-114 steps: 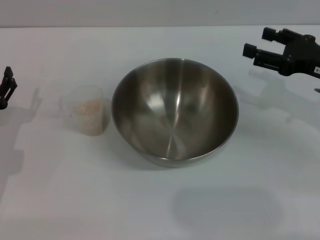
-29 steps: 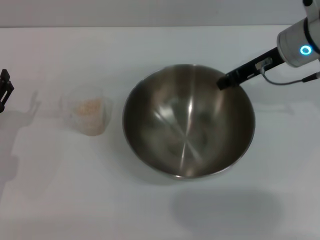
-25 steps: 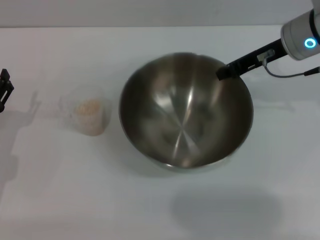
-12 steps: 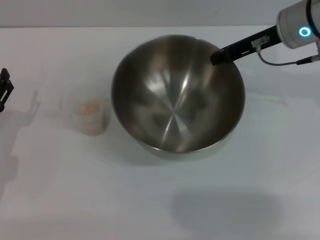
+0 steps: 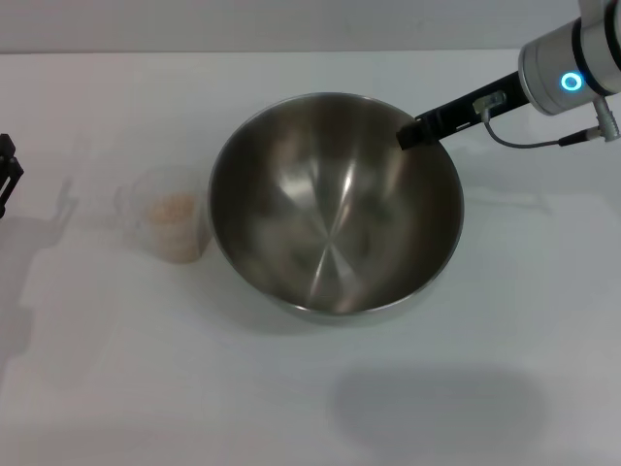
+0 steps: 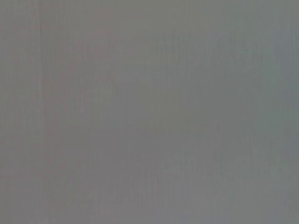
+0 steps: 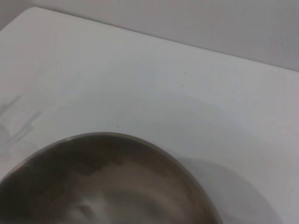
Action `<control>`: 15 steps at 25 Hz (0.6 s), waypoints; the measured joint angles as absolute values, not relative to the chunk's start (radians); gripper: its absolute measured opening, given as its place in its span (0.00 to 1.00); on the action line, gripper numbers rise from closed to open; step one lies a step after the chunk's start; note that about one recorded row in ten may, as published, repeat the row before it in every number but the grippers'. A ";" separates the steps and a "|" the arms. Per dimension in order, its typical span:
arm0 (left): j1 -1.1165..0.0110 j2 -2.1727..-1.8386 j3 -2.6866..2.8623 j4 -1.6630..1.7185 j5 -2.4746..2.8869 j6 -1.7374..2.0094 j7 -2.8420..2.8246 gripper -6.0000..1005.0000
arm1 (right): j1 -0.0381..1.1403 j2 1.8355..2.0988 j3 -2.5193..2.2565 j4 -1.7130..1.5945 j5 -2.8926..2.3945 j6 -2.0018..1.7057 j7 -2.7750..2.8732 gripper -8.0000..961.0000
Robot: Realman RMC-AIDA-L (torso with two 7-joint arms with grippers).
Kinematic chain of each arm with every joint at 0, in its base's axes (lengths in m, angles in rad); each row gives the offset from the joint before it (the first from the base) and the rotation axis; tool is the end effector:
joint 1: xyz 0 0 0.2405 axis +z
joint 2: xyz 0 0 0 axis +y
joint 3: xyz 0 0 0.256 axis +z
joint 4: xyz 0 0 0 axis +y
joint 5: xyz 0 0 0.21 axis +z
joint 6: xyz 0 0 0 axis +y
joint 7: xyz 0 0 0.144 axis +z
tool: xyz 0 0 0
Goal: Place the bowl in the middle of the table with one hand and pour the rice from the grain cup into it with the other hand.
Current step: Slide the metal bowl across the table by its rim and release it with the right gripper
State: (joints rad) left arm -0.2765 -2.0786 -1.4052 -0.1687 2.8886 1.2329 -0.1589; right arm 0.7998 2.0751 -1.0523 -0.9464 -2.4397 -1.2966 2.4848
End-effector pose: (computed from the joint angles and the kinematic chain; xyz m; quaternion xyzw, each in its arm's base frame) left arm -0.3645 0.2866 0.0076 -0.6788 -0.2201 -0.2733 0.6450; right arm 0.1755 0.4189 -0.0023 -0.8877 0.4198 0.0029 0.1891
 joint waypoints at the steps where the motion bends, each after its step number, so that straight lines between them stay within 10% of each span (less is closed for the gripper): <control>1: -0.276 -2.079 -1.405 -0.169 2.889 1.233 -0.159 0.75 | 0.800 2.075 -1.052 -0.946 -2.440 -1.297 2.485 0.03; 15: -0.272 -2.079 -1.405 -0.169 2.888 1.235 -0.172 0.75 | 0.796 2.071 -1.043 -0.908 -2.493 -1.295 2.510 0.04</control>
State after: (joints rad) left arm -0.2722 -2.0786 -1.4051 -0.1687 2.8885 1.2348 -0.1717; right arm 0.7955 2.0709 -1.0425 -0.9079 -2.4929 -1.2948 2.5097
